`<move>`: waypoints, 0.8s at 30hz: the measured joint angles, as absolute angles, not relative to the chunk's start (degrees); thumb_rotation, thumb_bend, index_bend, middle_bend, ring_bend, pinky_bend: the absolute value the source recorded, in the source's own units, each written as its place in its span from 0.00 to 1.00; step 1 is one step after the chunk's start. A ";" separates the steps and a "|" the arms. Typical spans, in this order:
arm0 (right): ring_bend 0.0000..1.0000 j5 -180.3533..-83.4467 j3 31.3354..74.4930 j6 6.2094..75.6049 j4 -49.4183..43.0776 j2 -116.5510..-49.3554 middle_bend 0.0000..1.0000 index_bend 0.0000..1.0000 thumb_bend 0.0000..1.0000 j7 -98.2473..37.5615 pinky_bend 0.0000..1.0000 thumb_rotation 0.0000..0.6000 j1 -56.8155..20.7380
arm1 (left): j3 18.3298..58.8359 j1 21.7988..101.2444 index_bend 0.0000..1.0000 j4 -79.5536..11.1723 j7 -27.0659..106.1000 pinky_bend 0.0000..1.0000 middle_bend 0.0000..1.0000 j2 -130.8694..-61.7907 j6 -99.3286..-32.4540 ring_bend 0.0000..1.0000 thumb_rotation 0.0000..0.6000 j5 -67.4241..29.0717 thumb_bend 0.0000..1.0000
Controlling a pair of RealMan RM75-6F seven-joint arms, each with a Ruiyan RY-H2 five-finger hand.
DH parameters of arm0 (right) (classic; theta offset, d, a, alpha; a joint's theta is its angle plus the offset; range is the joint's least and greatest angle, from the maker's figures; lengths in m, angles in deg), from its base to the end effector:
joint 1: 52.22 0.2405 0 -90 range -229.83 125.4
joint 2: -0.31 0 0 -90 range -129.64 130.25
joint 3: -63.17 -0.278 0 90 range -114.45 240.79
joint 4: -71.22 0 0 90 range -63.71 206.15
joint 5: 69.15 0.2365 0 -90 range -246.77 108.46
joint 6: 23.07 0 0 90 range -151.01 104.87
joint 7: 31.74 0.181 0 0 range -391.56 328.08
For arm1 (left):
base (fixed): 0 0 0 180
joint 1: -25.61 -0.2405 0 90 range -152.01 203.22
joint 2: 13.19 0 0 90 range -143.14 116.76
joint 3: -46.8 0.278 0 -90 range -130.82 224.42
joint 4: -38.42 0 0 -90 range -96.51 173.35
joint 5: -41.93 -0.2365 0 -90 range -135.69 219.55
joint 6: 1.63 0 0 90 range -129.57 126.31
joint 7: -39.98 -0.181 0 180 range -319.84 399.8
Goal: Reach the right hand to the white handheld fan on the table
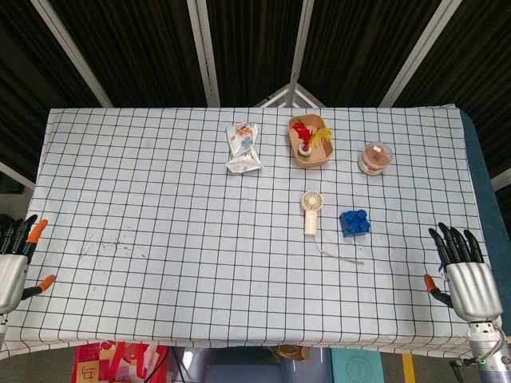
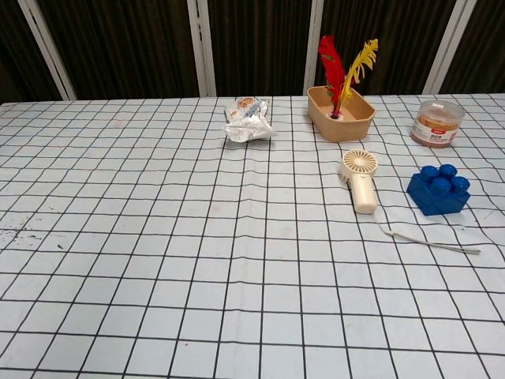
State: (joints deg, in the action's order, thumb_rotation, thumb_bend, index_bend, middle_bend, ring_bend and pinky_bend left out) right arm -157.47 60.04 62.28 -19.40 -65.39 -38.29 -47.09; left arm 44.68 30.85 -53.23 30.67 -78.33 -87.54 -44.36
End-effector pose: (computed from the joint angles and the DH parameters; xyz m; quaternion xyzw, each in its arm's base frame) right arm -0.3361 -0.2247 0.1363 0.6258 -0.3388 0.3665 0.5994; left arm -0.3396 0.2212 0.1390 -0.6248 -0.3361 -0.3459 0.6140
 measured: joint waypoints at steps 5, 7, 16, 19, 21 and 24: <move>0.00 -157.34 60.14 62.14 -19.63 -65.24 0.00 0.00 0.34 -38.11 0.00 1.00 -47.13 | 44.62 30.77 0.00 -53.48 30.97 0.00 0.00 -78.21 -87.60 0.00 1.00 -44.20 0.09; 0.00 -157.36 60.15 62.16 -19.65 -65.20 0.00 0.00 0.34 -38.09 0.00 1.00 -47.15 | 44.63 30.76 0.00 -53.64 31.01 0.00 0.00 -78.17 -87.54 0.00 1.00 -44.14 0.09; 0.00 -157.29 60.27 61.79 -20.01 -65.14 0.00 0.00 0.34 -38.02 0.00 1.00 -47.08 | 44.44 30.60 0.00 -53.81 31.46 0.00 0.00 -78.12 -87.74 0.00 1.00 -43.75 0.09; 0.00 -156.75 60.18 61.44 -20.39 -65.02 0.00 0.00 0.34 -37.76 0.00 1.00 -47.03 | 44.43 30.68 0.00 -53.89 31.37 0.00 0.00 -78.04 -87.30 0.00 1.00 -43.43 0.09; 0.00 -156.50 60.13 61.22 -20.56 -64.94 0.00 0.00 0.34 -37.47 0.02 1.00 -46.99 | 44.39 30.68 0.00 -54.02 31.41 0.00 0.00 -78.02 -87.33 0.00 1.00 -43.38 0.09; 0.29 -156.52 60.03 61.02 -20.90 -64.86 0.25 0.00 0.34 -36.86 0.35 1.00 -46.80 | 44.31 30.58 0.00 -54.05 31.63 0.00 0.00 -78.07 -87.82 0.00 1.00 -43.55 0.09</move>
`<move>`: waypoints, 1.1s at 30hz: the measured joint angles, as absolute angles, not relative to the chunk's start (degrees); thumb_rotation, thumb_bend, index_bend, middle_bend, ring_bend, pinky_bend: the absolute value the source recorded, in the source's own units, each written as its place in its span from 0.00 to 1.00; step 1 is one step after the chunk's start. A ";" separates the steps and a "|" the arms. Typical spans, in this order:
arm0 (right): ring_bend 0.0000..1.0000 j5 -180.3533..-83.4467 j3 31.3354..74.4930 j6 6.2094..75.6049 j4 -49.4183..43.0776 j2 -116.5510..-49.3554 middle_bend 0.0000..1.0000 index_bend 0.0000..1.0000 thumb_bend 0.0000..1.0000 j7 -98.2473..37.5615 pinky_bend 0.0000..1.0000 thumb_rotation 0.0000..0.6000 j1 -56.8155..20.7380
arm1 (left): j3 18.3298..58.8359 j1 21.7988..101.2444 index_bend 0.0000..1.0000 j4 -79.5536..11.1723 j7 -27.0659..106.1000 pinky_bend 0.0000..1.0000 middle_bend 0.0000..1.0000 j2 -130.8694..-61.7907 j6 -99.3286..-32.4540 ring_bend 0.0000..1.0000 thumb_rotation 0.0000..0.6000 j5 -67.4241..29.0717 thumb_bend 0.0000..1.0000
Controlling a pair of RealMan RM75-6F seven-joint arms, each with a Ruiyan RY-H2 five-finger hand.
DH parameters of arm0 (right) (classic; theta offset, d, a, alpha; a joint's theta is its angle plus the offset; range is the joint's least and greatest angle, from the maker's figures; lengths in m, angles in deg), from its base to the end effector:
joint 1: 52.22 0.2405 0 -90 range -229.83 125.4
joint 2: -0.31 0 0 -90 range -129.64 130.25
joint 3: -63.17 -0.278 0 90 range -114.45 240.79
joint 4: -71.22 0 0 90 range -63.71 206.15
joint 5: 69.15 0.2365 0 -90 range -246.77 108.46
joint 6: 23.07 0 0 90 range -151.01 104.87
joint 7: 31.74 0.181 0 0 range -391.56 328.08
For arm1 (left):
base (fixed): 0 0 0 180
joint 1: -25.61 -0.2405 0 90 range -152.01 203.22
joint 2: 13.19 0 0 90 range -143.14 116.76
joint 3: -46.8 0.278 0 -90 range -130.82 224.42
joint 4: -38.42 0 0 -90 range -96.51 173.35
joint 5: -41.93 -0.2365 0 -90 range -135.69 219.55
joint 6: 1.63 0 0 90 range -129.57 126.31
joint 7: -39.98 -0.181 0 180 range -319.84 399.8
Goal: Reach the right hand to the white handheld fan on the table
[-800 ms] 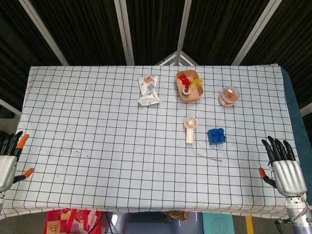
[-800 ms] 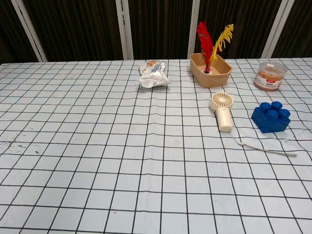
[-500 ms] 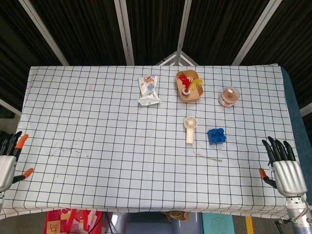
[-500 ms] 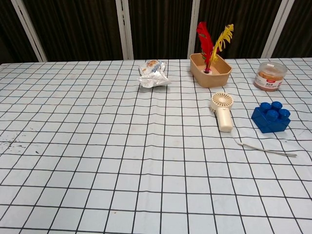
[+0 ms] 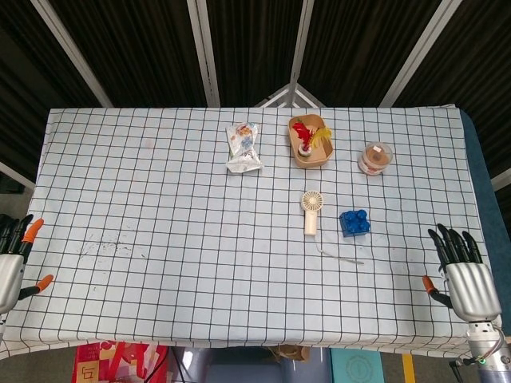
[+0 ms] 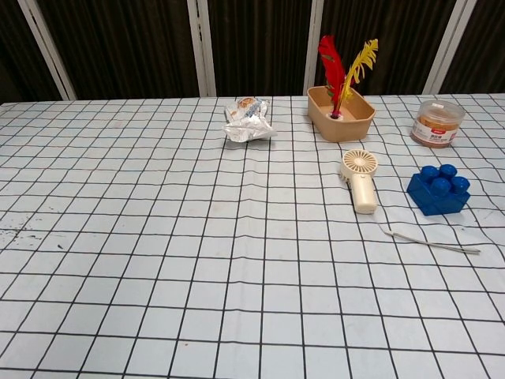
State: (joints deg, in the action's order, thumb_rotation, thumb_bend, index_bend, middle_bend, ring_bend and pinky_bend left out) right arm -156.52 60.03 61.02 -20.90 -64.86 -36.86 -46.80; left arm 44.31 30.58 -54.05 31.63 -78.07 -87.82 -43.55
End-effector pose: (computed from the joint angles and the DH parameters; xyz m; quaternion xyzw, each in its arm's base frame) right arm -0.3343 -0.2261 0.1344 0.6199 -0.3600 0.3713 0.5901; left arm -0.3393 0.2209 0.1419 -0.6133 -0.3461 -0.3531 0.6159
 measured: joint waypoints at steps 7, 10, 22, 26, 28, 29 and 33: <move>0.86 -156.11 59.02 59.77 -22.22 -65.24 0.84 0.00 0.43 -34.89 0.81 1.00 -45.43 | 44.27 30.55 0.00 -53.87 32.07 0.00 0.00 -78.33 -88.31 0.00 1.00 -44.23 0.09; 0.88 -154.50 58.51 55.54 -23.92 -65.19 0.86 0.00 0.49 -34.93 0.82 1.00 -43.53 | 44.20 30.63 0.00 -53.78 32.23 0.00 0.00 -78.56 -88.41 0.00 1.00 -44.40 0.09; 0.89 -135.39 52.73 38.01 -30.33 -69.93 0.86 0.00 0.50 -48.76 0.82 1.00 -30.61 | 44.20 30.76 0.00 -53.78 33.35 0.00 0.00 -78.44 -87.95 0.00 1.00 -44.20 0.09; 0.89 -127.44 51.22 35.34 -30.25 -73.83 0.86 0.00 0.50 -54.79 0.82 1.00 -26.25 | 44.09 30.81 0.00 -53.82 33.98 0.00 0.00 -78.24 -87.62 0.00 1.00 -43.79 0.09; 0.89 -123.50 50.78 34.45 -29.76 -76.27 0.86 0.00 0.50 -58.03 0.82 1.00 -24.01 | 44.10 30.86 0.00 -53.86 34.28 0.00 0.00 -78.16 -87.39 0.00 1.00 -43.70 0.09; 0.89 -121.94 50.66 34.19 -29.46 -77.34 0.86 0.00 0.50 -59.29 0.82 1.00 -23.11 | 44.12 30.89 0.00 -53.90 34.41 0.00 0.00 -78.09 -87.29 0.00 1.00 -43.68 0.09; 0.89 -116.27 50.37 33.78 -27.48 -81.78 0.86 0.00 0.50 -63.54 0.82 1.00 -19.72 | 44.19 30.92 0.00 -54.04 34.69 0.00 0.00 -77.95 -87.15 0.00 1.00 -43.69 0.09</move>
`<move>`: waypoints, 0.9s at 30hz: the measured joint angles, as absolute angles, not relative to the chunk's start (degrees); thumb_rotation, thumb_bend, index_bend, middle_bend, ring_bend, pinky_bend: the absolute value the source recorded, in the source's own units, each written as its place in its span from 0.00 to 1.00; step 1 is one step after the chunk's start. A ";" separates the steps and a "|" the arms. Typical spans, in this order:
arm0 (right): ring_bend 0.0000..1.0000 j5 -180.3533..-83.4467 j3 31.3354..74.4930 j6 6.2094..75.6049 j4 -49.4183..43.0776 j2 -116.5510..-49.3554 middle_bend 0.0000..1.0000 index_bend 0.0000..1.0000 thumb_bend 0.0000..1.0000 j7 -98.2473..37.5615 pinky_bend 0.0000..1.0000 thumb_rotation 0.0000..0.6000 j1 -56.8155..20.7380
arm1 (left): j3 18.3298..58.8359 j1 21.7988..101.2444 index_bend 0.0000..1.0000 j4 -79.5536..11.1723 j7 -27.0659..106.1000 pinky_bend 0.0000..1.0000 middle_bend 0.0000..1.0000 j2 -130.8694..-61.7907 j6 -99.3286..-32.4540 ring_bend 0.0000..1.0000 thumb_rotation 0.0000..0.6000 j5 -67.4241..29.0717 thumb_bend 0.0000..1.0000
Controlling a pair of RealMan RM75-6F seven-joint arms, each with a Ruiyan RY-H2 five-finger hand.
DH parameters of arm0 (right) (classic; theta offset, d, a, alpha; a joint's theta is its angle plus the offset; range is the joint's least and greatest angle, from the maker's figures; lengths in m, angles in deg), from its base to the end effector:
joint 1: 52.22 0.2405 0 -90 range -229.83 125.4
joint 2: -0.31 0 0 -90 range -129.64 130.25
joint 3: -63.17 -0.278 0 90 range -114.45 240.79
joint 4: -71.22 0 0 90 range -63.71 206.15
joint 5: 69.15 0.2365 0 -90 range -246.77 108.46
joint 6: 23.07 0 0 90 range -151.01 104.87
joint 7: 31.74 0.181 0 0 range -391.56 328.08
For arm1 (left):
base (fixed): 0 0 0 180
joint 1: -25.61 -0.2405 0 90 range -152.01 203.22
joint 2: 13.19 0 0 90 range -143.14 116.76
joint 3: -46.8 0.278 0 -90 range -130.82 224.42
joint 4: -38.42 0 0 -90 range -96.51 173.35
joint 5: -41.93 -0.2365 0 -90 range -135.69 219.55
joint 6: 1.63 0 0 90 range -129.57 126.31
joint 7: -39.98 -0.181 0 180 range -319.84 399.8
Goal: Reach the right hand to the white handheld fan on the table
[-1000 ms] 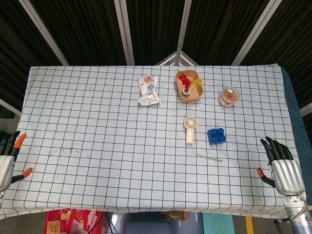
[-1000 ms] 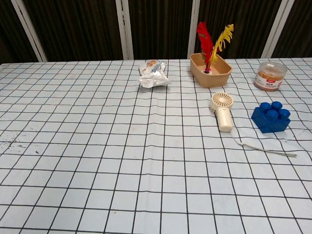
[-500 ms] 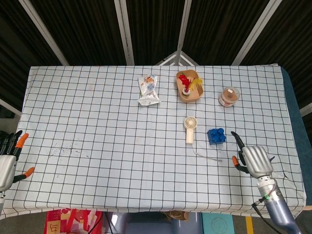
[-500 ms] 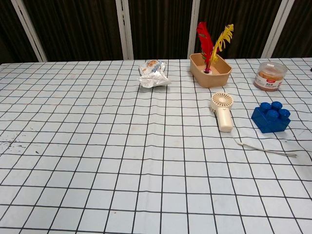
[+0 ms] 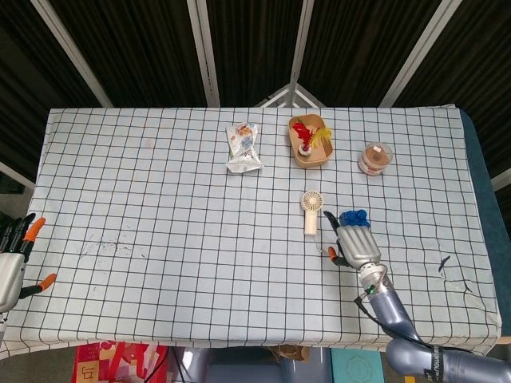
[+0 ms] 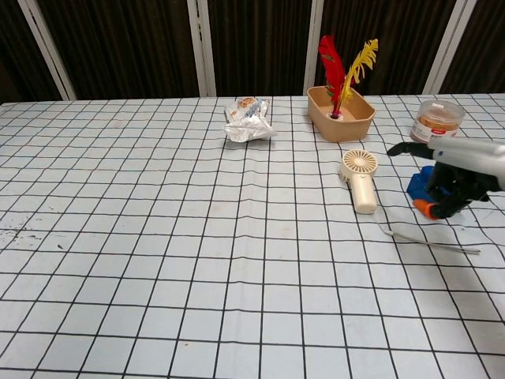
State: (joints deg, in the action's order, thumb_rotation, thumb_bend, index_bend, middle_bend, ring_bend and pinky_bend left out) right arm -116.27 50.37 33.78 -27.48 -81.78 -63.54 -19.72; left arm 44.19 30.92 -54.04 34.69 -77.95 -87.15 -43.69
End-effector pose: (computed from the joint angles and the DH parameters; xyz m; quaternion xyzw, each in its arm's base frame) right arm -0.2119 -0.3546 -0.0252 0.6786 -0.4917 0.2903 0.4620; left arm -0.3384 0.2234 0.1409 -0.6080 -0.3620 -0.3684 0.6029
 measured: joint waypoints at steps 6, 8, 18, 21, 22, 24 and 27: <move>0.89 -111.84 50.23 34.30 -24.54 -86.68 0.86 0.00 0.50 -66.57 0.82 1.00 -16.39 | 44.15 31.00 0.00 -54.21 35.00 0.00 0.00 -77.82 -86.75 0.00 1.00 -43.32 0.09; 0.89 -110.95 50.33 34.52 -23.74 -87.82 0.86 0.00 0.50 -67.26 0.82 1.00 -15.63 | 44.15 31.04 0.00 -54.26 35.04 0.00 0.00 -77.78 -86.67 0.00 1.00 -43.28 0.09; 0.89 -107.60 50.72 36.31 -20.86 -91.09 0.86 0.00 0.50 -69.40 0.82 1.00 -12.96 | 44.13 31.14 0.00 -54.27 35.73 0.00 0.00 -77.50 -86.20 0.00 1.00 -42.93 0.09; 0.89 -106.81 50.95 36.68 -20.74 -91.16 0.86 0.00 0.50 -69.47 0.82 1.00 -12.84 | 44.15 31.16 0.00 -54.31 35.78 0.00 0.00 -77.47 -86.21 0.00 1.00 -43.00 0.09; 0.89 -106.59 51.03 36.81 -20.75 -91.13 0.86 0.00 0.51 -69.46 0.82 1.00 -12.82 | 44.16 31.16 0.00 -54.30 35.73 0.00 0.00 -77.48 -86.23 0.00 1.00 -43.06 0.09; 0.89 -106.37 51.25 37.14 -20.90 -90.97 0.86 0.00 0.51 -69.39 0.82 1.00 -12.82 | 44.18 31.17 0.00 -54.31 35.64 0.00 0.00 -77.53 -86.28 0.00 1.00 -43.15 0.09; 0.89 -106.33 51.43 37.63 -21.51 -90.74 0.86 0.00 0.51 -69.08 0.82 1.00 -12.90 | 44.19 31.17 0.00 -54.31 35.49 0.00 0.00 -77.61 -86.33 0.00 1.00 -43.18 0.09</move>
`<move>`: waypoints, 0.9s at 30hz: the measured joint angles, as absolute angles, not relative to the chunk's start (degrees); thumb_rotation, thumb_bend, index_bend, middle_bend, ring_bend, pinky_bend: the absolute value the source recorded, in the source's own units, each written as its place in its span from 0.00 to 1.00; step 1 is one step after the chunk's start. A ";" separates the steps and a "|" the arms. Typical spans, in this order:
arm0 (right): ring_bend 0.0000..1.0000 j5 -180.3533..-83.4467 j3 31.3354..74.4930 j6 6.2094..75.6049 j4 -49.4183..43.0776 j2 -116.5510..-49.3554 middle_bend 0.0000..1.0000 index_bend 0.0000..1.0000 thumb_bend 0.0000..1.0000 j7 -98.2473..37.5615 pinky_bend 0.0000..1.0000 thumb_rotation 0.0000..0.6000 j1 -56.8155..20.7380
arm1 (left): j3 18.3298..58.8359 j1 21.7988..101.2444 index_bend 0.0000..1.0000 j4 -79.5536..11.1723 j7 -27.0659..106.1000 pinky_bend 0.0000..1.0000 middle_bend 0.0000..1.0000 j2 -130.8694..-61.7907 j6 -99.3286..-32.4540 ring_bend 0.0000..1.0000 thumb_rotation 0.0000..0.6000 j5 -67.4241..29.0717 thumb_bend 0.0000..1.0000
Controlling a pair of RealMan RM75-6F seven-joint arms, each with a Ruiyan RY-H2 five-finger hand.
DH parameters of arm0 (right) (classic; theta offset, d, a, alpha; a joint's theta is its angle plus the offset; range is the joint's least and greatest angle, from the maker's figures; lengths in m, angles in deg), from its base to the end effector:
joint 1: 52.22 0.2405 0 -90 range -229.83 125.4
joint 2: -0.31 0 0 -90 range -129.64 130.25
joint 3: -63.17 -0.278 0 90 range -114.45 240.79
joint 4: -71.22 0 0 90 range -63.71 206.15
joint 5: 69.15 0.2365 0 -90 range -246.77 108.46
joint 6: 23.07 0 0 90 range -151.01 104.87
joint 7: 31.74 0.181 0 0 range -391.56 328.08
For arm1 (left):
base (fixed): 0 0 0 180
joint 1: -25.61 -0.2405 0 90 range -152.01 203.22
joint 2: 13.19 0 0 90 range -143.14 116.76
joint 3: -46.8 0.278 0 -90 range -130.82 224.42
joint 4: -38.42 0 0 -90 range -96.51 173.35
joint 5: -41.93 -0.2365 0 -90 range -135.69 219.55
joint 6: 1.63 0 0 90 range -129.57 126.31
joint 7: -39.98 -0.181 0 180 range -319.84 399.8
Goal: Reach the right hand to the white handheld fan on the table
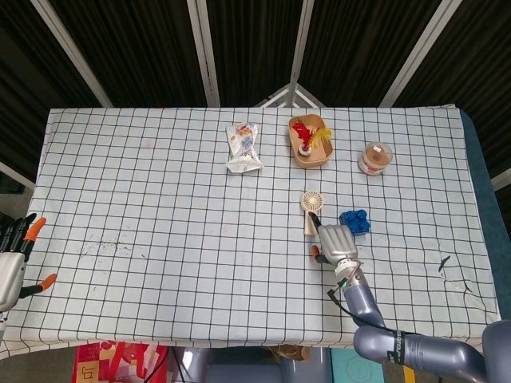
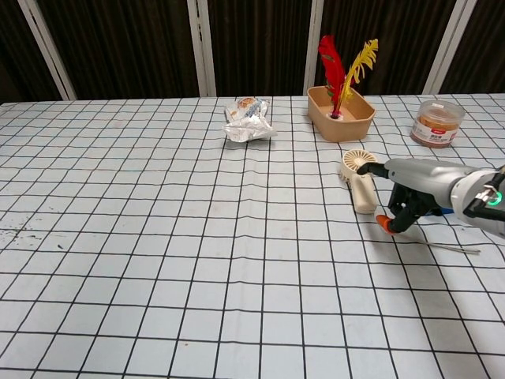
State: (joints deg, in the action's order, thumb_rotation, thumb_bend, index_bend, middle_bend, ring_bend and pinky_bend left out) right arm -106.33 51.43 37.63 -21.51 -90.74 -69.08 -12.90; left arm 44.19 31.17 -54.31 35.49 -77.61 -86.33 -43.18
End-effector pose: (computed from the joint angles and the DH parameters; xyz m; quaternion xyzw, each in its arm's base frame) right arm -0.1941 -0.3667 -0.0709 0.6766 -0.5003 0.2617 0.4728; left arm -0.3394 0.2249 0.1408 -0.6069 -0.3706 -0.3679 0.5992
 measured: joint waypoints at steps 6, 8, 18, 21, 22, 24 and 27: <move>0.89 -106.34 51.54 38.50 -21.93 -90.61 0.86 0.00 0.51 -68.57 0.82 1.00 -12.76 | 44.24 31.14 0.00 -54.42 35.13 0.00 0.00 -77.75 -86.59 0.00 1.00 -43.42 0.09; 0.89 -106.22 51.60 38.60 -21.99 -90.59 0.86 0.00 0.51 -68.50 0.82 1.00 -12.71 | 44.26 31.12 0.00 -54.39 35.10 0.00 0.00 -77.79 -86.63 0.00 1.00 -43.47 0.09; 0.89 -104.99 52.04 38.62 -21.36 -91.11 0.86 0.00 0.51 -68.81 0.82 1.00 -11.99 | 44.24 31.16 0.00 -54.33 35.19 0.00 0.00 -77.75 -86.50 0.00 1.00 -43.33 0.09; 0.89 -104.65 52.10 38.57 -20.84 -91.36 0.86 0.00 0.51 -68.84 0.82 1.00 -11.83 | 44.29 31.17 0.00 -54.40 35.24 0.00 0.00 -77.71 -86.38 0.00 1.00 -43.27 0.09; 0.89 -104.49 52.08 38.55 -20.66 -91.45 0.86 0.00 0.51 -68.75 0.82 1.00 -11.79 | 44.30 31.16 0.00 -54.42 35.23 0.00 0.00 -77.70 -86.39 0.00 1.00 -43.29 0.09; 0.89 -104.28 52.09 38.51 -20.30 -91.66 0.86 0.00 0.51 -68.54 0.82 1.00 -11.72 | 44.32 31.16 0.00 -54.45 35.23 0.00 0.00 -77.69 -86.39 0.00 1.00 -43.31 0.09; 0.89 -103.97 52.38 38.34 -20.14 -91.72 0.86 0.00 0.51 -68.63 0.82 1.00 -11.61 | 44.33 31.20 0.00 -54.49 35.19 0.00 0.00 -77.68 -86.28 0.00 1.00 -43.24 0.09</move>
State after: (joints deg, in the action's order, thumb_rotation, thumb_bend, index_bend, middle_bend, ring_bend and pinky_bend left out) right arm -103.97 52.38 38.34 -20.14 -91.72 -68.63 -11.61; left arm 44.33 31.20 -54.49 35.19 -77.68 -86.28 -43.24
